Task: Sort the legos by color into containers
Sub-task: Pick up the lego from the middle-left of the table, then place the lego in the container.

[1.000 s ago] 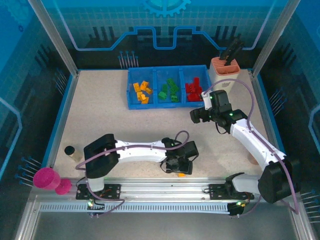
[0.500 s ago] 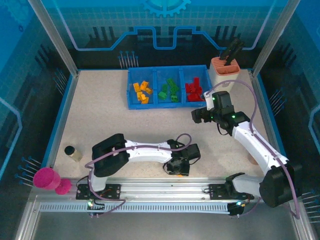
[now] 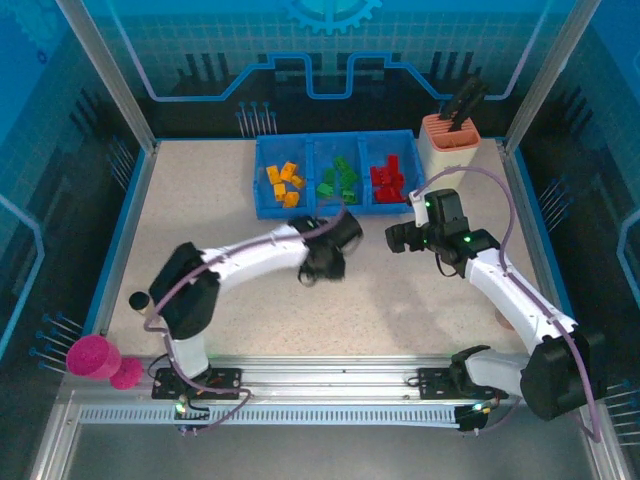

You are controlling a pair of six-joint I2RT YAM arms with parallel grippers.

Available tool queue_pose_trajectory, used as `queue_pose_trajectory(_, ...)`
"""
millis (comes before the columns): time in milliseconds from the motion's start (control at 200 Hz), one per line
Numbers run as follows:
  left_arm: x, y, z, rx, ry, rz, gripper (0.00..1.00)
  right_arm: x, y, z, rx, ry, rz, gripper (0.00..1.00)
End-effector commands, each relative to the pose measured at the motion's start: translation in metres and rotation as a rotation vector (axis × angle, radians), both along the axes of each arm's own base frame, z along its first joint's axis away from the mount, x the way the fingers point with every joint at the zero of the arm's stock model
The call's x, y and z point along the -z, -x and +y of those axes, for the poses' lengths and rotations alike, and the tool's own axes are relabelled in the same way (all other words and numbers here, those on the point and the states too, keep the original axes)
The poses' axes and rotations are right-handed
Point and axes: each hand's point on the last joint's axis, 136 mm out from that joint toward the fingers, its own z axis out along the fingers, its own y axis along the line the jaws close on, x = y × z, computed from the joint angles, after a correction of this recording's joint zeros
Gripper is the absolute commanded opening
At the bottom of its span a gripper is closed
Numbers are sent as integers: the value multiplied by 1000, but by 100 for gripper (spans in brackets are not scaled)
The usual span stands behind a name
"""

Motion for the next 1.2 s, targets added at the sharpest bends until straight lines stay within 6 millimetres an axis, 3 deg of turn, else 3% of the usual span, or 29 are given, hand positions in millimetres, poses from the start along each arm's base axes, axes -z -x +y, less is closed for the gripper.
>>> queue_pose_trajectory(0, -68, -69, 60, -5, -103, -244, 30, -1, -5, -8, 49, -9, -10, 98)
queue_pose_trajectory(110, -87, -135, 97, -137, -81, -329, 30, -13, -4, -5, 52, -48, -28, 98)
queue_pose_trajectory(200, -86, -181, 121, -208, -94, -367, 30, -23, -1, -5, 59, -65, -49, 98)
queue_pose_trajectory(325, -63, -230, 140, -290, -57, -338, 29, -42, 6, -9, 63, -66, -77, 98)
queue_pose_trajectory(500, -24, -279, 139, -331, -7, -293, 29, -66, 14, -10, 53, -77, -121, 98)
queue_pose_trajectory(625, 1, -297, 135, -365, 43, -251, 30, -57, 19, -12, 72, -81, -88, 98)
queue_pose_trajectory(801, 17, -308, 128, -373, 90, -244, 31, -41, 26, -13, 92, -102, -43, 98)
queue_pose_trajectory(1196, 7, -311, 126, -361, 120, -266, 42, -28, 27, -11, 103, -116, -14, 98)
